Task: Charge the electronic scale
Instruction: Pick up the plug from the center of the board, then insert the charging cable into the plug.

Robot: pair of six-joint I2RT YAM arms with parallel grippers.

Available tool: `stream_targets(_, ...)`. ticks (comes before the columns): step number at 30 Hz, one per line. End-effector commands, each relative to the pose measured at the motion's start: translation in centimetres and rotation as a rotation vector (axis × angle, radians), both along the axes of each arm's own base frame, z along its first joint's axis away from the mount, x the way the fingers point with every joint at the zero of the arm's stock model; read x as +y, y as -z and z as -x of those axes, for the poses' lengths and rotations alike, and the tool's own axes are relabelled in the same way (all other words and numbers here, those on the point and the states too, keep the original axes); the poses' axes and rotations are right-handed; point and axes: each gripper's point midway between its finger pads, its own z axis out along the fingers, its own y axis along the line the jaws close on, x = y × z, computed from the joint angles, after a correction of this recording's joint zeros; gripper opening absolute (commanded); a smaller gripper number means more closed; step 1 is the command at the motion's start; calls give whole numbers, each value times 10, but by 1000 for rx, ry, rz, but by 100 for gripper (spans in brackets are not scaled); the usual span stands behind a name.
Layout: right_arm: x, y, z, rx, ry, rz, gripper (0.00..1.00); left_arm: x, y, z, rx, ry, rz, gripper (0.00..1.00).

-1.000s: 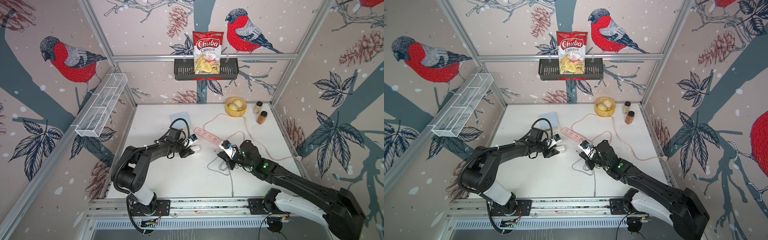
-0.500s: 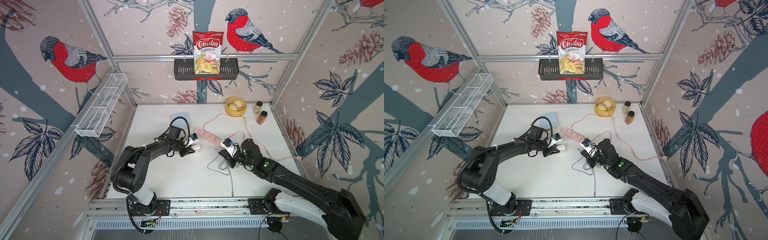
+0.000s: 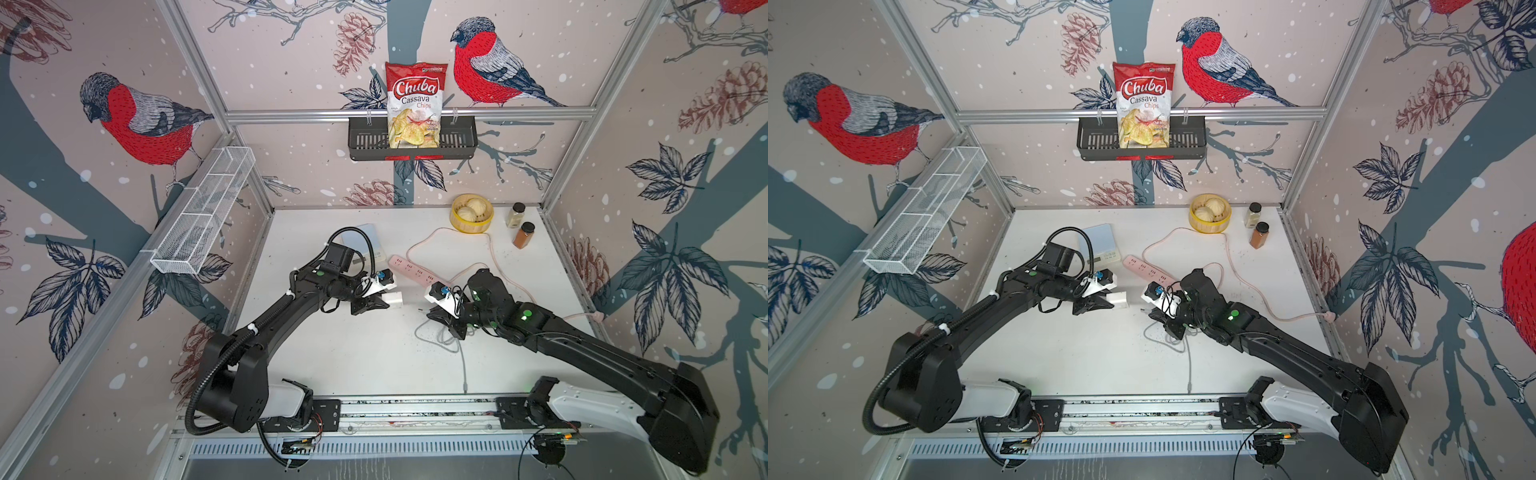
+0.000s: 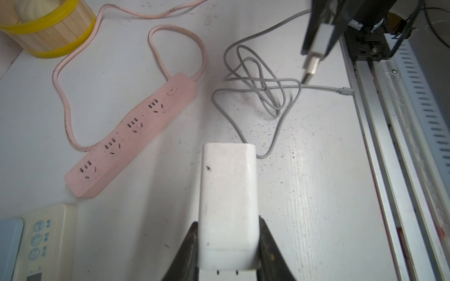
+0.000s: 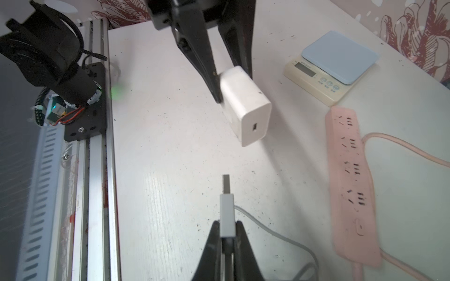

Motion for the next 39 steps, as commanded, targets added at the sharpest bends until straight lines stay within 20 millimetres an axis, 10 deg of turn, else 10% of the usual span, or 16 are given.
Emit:
stream_targets(1,-2,-8,5,-50,-57,18,0,-5,-13,26,22,98,53,0)
stream_targets(39,25,-26,24,-11,-198,-34,0,-27,-52,62,48,252,148,0)
